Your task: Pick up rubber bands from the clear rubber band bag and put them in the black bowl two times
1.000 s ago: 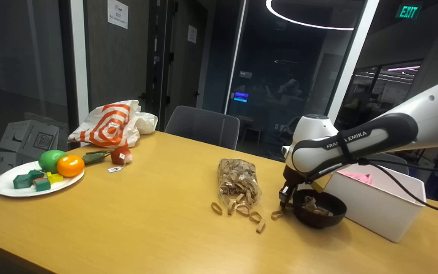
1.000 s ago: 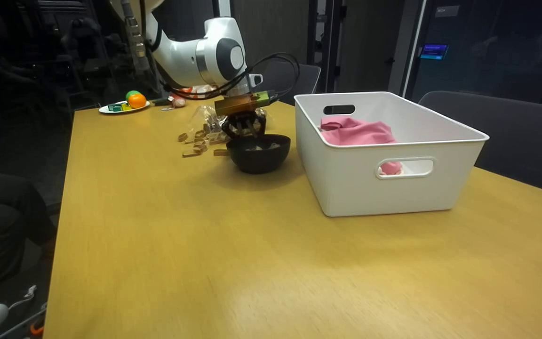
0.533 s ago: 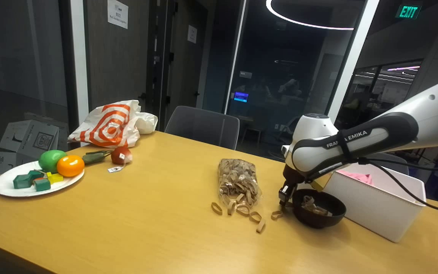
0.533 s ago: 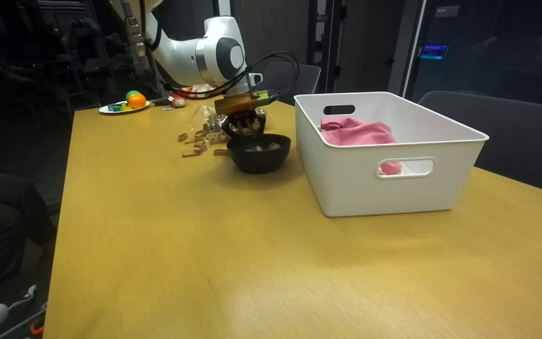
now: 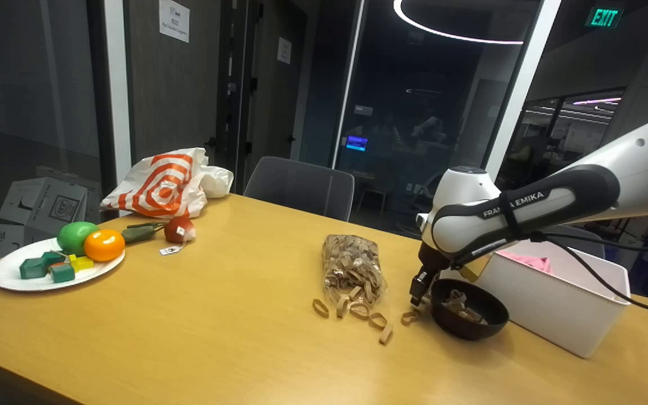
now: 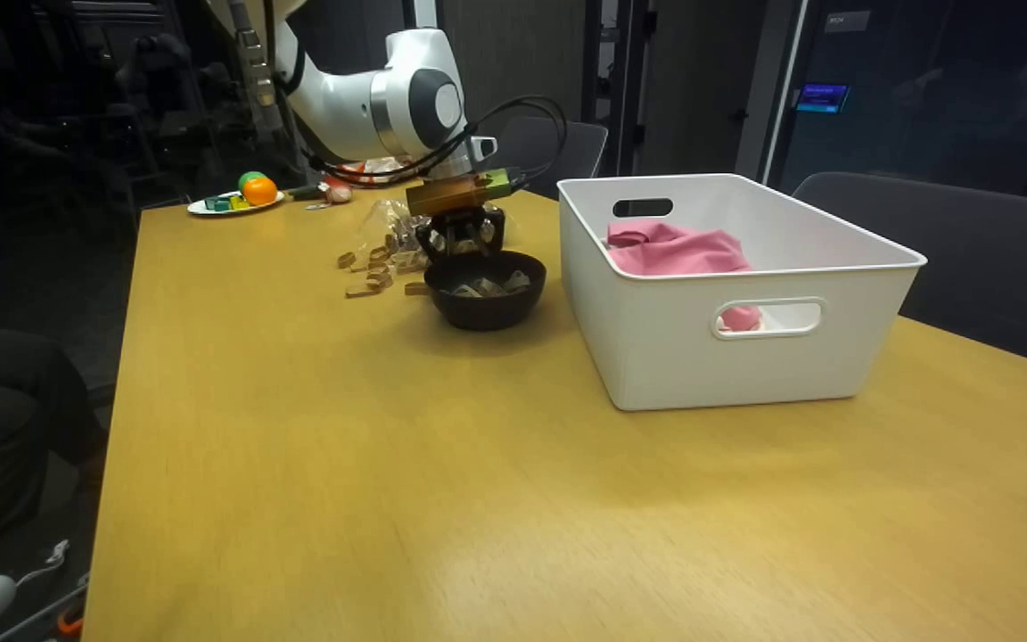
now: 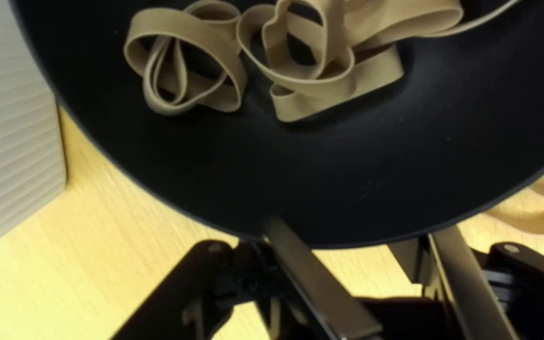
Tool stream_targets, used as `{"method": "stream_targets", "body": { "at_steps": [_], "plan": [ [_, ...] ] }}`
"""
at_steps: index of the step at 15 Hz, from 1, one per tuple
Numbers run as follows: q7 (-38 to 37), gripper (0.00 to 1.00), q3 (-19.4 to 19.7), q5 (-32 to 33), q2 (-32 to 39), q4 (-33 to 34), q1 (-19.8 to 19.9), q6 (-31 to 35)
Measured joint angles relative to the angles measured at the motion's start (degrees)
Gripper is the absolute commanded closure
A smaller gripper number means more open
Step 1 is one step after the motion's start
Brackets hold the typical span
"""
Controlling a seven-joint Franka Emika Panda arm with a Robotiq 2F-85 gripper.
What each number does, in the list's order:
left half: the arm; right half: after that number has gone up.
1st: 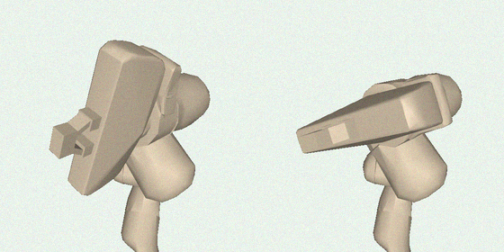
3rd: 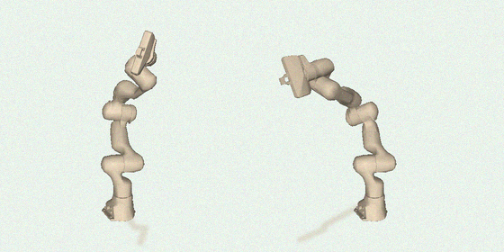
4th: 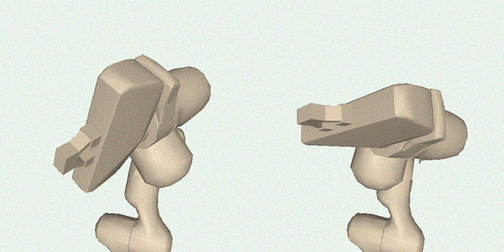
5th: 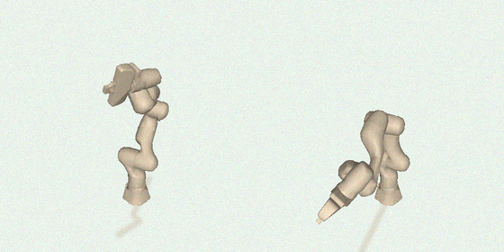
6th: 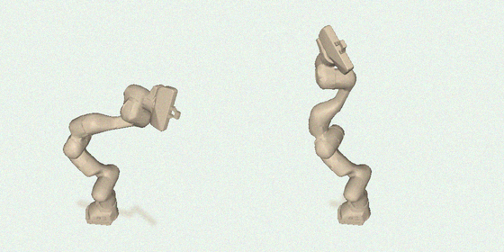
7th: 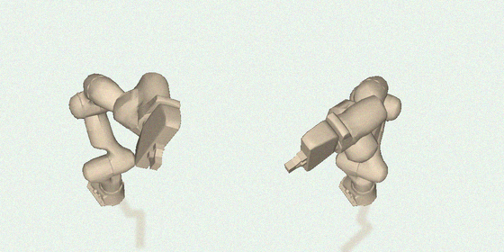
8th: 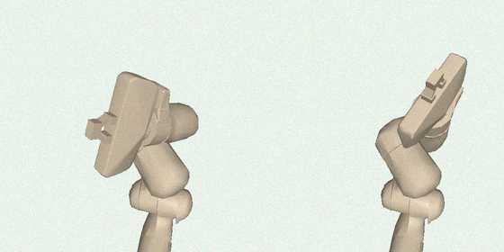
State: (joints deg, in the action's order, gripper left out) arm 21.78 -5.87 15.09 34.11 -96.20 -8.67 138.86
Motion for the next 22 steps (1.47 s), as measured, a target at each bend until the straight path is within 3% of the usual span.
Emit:
{"method": "stream_targets", "body": {
  "at_steps": [1,3,10,22],
  "plan": [
    [0.0,0.04,0.0,0.0,-0.1,0.0,0.0,0.0],
    [0.0,0.00,0.0,0.1,-0.5,0.0,0.0,0.1],
    [0.0,0.00,0.1,4.1,-1.0,1.1,-0.4,-0.6],
    [-0.1,0.00,0.6,4.9,-1.4,1.3,-0.6,-8.0]
  ]
}}
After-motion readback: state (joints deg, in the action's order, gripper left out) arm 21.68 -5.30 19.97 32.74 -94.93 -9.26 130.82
